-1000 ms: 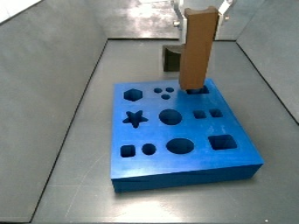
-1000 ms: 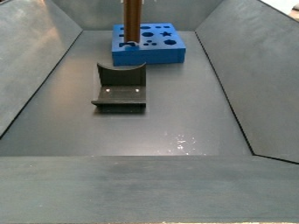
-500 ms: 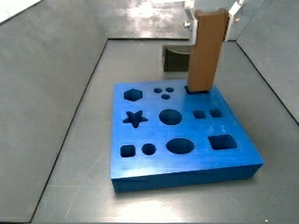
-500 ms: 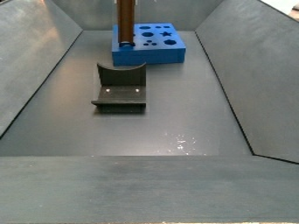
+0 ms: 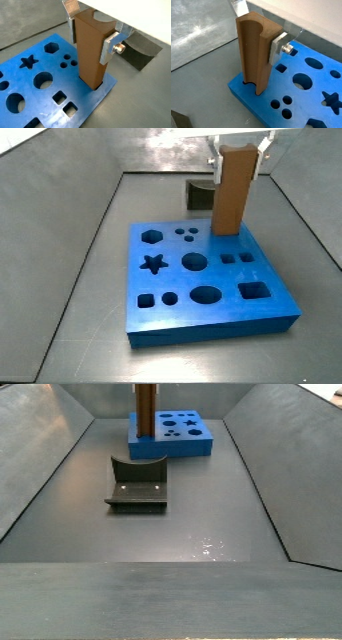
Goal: Pick up the arch object. Move up. Place the arch object on the fixture. Regrasp the arch object. Rotate the arch object. Move to above the board. Insert the arch object.
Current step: Insert the arch object.
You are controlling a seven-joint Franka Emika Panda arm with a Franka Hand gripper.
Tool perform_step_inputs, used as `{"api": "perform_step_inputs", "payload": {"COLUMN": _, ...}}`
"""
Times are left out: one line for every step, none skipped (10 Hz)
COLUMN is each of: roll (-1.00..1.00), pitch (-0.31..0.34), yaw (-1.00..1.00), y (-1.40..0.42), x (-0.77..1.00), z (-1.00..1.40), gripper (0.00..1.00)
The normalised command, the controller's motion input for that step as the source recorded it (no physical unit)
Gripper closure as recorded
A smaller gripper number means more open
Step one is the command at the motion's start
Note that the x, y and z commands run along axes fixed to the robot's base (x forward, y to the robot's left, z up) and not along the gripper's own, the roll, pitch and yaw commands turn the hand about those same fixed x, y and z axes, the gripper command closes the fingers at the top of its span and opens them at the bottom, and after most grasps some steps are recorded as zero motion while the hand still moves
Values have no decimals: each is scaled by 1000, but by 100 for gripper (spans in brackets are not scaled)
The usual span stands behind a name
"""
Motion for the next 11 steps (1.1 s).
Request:
{"api": "perform_step_inputs", "payload": {"roll": -9, "pitch": -3, "yaw": 191, "y": 0, "x": 0, "z": -249, "gripper": 100}}
{"api": "perform_step_inputs", "payload": {"roll": -61, "pitch": -26, "yaw": 171, "y": 0, "x": 0, "z": -123, "gripper": 100}}
{"api": "perform_step_inputs", "payload": {"roll": -40, "pitch": -54, "yaw": 0, "y": -3, "x": 0, "z": -86, "gripper": 100}}
{"api": "perform_step_inputs", "payload": {"roll": 0, "pitch": -60, "yaw": 0, "y": -111, "x": 0, "z": -343, "gripper": 100}}
{"api": "perform_step_inputs", "payload": {"roll": 0, "pitch": -40, "yaw": 0, "y": -43, "x": 20, "z": -549, "gripper": 100}}
{"api": "perform_step_inputs", "payload": {"roll": 0, "pitch": -10, "yaw": 0, "y": 0, "x": 63, "z": -669, "gripper": 100}}
{"api": "perform_step_inputs", "payload": {"roll": 0, "pitch": -13, "yaw": 0, "y": -23, "x": 43, "z": -783, "gripper": 100}}
{"api": "perform_step_inputs", "payload": {"roll": 0, "pitch": -17, "yaw": 0, "y": -3, "x": 91, "z": -720, "gripper": 100}}
{"api": "perform_step_inputs", "payload": {"roll": -11, "pitch": -91, "yaw": 0, "y": 0, "x": 34, "z": -269, "gripper": 100}}
{"api": "perform_step_inputs", "payload": {"roll": 0, "pitch": 10, "yaw": 0, "y": 0, "x": 0, "z": 0, "gripper": 100}}
{"api": "perform_step_inputs", "payload": {"roll": 0, "pitch": 0, "yaw": 0, "y": 0, "x": 0, "z": 0, "gripper": 100}}
